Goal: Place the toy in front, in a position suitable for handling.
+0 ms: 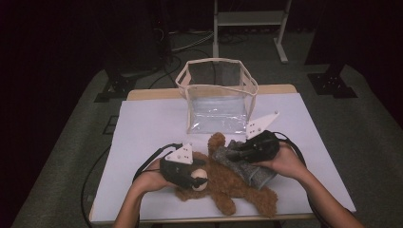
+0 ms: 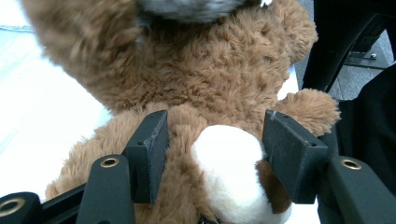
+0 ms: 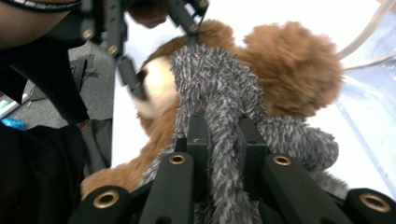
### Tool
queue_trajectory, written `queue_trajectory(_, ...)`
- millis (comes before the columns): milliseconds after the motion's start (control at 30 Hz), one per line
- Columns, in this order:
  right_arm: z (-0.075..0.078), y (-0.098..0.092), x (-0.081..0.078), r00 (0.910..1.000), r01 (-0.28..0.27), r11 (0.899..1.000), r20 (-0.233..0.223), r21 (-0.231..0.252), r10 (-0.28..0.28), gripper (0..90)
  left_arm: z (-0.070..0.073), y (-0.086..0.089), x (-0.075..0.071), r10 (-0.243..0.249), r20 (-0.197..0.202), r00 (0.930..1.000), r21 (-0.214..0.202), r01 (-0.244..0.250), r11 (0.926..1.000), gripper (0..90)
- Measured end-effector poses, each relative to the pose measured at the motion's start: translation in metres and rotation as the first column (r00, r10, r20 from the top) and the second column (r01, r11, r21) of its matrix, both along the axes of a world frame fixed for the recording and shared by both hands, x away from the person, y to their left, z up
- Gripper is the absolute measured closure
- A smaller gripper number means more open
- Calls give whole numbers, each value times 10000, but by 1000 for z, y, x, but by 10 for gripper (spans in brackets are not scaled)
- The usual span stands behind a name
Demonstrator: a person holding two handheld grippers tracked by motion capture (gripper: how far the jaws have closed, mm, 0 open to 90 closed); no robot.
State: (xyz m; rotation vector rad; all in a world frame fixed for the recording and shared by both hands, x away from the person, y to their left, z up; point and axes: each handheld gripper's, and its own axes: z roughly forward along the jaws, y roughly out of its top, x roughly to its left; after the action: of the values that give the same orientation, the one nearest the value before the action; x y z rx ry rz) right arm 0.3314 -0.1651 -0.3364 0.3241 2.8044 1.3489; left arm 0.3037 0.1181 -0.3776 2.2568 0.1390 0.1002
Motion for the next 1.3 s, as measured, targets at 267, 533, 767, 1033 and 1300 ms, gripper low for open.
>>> queue_trajectory(267,-16,-11,-4,9995,272,9995,-132,-170,-274,786,6,1,-1,127,317,9994,-28,-126,9999,406)
queue_trajectory(533,-24,-23,16,9945,987,9951,-342,-2,-986,788,20,28,-1,668,625,9958,-234,-655,9976,380)
queue_trajectory(767,-23,-25,22,9919,1217,9925,-385,107,-1212,788,4,27,7,983,412,9943,328,-997,9945,402)
queue_trajectory(1033,-7,18,7,9997,94,9998,244,-186,-89,788,2,24,7,998,393,9942,211,-1007,9947,406)
queue_trajectory(1300,-18,41,2,9989,-343,9961,295,-814,369,787,2,25,6,997,417,9941,231,-1008,9946,406)
